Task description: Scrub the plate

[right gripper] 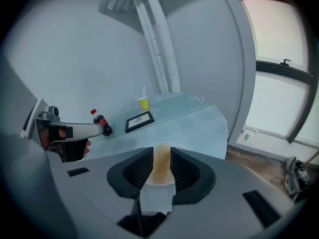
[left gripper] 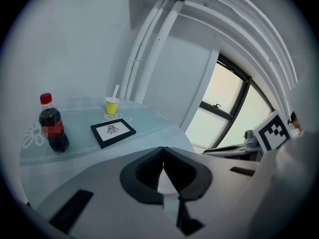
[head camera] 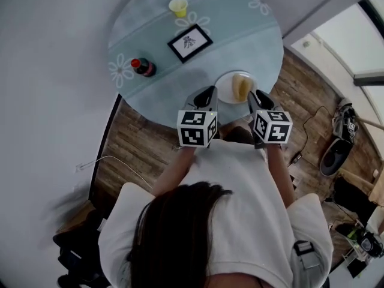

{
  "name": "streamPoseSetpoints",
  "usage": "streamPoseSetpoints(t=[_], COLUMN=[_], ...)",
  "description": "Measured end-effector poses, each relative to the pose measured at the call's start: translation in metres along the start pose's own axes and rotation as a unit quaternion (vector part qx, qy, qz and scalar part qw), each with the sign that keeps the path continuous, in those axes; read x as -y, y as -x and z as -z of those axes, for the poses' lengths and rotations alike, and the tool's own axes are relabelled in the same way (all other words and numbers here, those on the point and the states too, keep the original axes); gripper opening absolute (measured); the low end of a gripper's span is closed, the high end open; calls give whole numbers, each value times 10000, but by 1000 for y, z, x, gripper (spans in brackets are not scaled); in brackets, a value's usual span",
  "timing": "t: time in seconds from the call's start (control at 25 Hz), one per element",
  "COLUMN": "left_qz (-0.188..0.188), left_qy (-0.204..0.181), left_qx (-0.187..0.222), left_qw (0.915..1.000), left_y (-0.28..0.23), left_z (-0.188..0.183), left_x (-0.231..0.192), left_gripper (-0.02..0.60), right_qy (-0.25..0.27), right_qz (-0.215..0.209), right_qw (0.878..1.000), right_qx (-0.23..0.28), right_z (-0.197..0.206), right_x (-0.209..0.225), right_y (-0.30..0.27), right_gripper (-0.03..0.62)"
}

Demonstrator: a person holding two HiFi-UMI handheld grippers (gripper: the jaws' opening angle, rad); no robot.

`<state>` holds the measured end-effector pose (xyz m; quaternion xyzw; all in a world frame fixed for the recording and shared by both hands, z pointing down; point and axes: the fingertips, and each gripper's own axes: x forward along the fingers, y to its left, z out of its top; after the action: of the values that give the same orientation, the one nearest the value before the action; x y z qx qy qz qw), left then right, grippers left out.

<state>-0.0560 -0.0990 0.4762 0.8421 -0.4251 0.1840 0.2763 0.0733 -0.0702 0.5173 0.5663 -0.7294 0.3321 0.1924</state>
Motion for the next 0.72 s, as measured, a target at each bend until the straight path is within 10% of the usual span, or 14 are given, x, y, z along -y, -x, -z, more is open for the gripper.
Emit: streamPoseSetpoints(t=[0.72], left_qz=[-457], left_qy=[252], left_qx=[-41], left_qw=[9986], left_y=[-11], left_z=[-7], left_x=[-4], left_gripper=[9], right_qy=[-229], right_qz=[-372], right_qw=[9967], right_qx=[-691], right_z=[16], right_x=[24], right_y=[-34], right_gripper=[133])
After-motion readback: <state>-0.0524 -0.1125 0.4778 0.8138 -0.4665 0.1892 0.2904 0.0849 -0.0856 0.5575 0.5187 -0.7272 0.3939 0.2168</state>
